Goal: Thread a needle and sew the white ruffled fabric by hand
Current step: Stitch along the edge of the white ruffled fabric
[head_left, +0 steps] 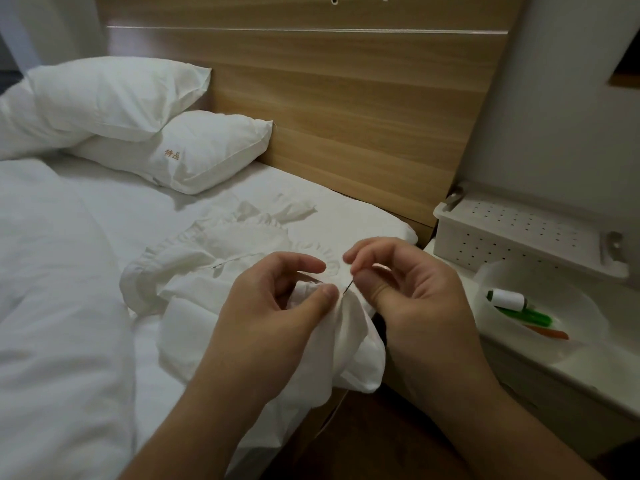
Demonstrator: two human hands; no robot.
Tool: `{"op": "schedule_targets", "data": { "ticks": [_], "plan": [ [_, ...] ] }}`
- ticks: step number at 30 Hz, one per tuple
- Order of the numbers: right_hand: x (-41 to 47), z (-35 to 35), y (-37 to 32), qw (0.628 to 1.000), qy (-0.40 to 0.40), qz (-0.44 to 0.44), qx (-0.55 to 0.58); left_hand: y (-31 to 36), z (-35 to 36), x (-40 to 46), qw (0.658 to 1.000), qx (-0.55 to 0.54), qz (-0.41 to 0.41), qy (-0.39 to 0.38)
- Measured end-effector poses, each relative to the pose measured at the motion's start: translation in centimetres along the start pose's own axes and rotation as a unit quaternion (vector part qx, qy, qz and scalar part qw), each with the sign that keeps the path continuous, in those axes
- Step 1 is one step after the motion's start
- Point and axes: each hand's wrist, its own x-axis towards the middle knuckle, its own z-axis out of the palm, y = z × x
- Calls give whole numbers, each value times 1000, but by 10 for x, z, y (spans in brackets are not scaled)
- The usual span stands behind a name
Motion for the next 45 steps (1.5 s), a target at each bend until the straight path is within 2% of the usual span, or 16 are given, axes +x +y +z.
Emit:
{"op": "schedule_targets", "data": {
  "ticks": [4, 7, 10, 12, 14, 15, 17, 19, 23, 27, 32, 37, 39, 41, 43, 45],
  "plan": [
    [7, -7, -9, 989, 30, 59, 133, -3, -2, 2, 996, 77, 18, 52],
    [12, -15, -17, 970, 39, 74, 227, -1, -6, 2, 995, 81, 19, 62],
    [16, -24, -16, 973, 37, 76, 215, 1, -7, 2, 995, 76, 20, 59],
    [17, -30, -14, 989, 9, 62, 132, 1, -7, 3, 996, 75, 22, 49],
    [15, -35, -11, 997, -44, 15, -67, 0, -7, 3, 996, 83, 25, 35],
    [14, -36, -7, 980, -79, -5, -181, 0, -7, 3, 995, 87, 29, 32],
    [12, -33, -1, 920, -114, -37, -373, 2, -7, 1, 994, 100, 38, 29],
    [10, -27, 5, 891, -94, -54, -442, 4, -6, 1, 992, 115, 45, 30],
    [16, -30, 13, 927, 0, -38, -373, 5, -5, 2, 989, 132, 56, 31],
    [20, -35, 14, 947, 48, -21, -318, 2, -6, 3, 987, 152, 54, 26],
    [23, -39, 18, 949, 108, 14, -295, 2, -9, 4, 987, 153, 49, 22],
    [22, -41, 19, 950, 121, 44, -285, 0, -8, 5, 986, 155, 53, 30],
    [22, -42, 15, 959, 116, 36, -257, 0, -7, 6, 986, 151, 54, 35],
    [22, -45, 9, 983, 79, 30, -165, 0, -7, 6, 987, 143, 59, 47],
    [23, -51, 0, 998, -10, 32, -44, -1, -8, 6, 987, 131, 59, 67],
    [25, -59, -7, 992, -115, 44, 27, -3, -10, 8, 988, 111, 51, 94]
  ]
}}
